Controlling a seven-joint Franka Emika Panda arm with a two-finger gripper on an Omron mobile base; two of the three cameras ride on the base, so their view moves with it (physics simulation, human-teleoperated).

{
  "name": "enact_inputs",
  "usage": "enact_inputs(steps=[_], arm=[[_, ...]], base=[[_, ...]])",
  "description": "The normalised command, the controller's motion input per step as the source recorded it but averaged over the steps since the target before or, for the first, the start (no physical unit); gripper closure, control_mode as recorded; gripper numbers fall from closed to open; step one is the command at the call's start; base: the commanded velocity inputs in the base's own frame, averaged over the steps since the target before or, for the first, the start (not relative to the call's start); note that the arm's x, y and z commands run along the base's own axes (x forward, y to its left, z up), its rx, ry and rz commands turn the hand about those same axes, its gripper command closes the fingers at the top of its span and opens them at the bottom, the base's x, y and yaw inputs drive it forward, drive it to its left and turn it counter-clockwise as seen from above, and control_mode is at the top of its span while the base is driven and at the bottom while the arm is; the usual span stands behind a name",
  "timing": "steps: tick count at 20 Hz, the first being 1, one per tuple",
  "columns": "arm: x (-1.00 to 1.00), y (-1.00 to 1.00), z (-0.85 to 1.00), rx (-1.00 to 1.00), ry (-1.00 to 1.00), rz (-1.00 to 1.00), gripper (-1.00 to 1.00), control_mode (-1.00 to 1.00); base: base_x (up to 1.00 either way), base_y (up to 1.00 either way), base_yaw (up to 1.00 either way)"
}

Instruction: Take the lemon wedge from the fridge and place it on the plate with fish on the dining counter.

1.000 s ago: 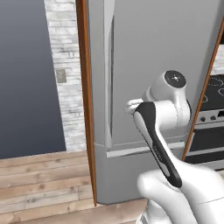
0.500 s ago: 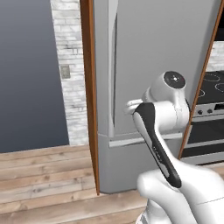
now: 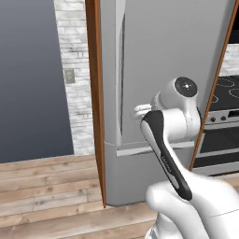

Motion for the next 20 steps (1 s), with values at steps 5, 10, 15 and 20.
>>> enact_inputs(steps=[5, 10, 15, 20], arm=[[0.86, 0.21, 0.16, 0.00, -0.15, 0.00, -1.00, -1.00], [0.99, 0.10, 0.08, 0.00, -0.01, 0.00, -1.00, -1.00], [0.98, 0.00, 0.00, 0.00, 0.07, -0.01, -1.00, -1.00], [0.67, 0.15, -0.09, 0.00, -0.02, 0.00, -1.00, -1.00]], base=[[0.00, 0.00, 0.00], [0.00, 0.00, 0.00], [0.00, 0.00, 0.00], [0.00, 0.00, 0.00]])
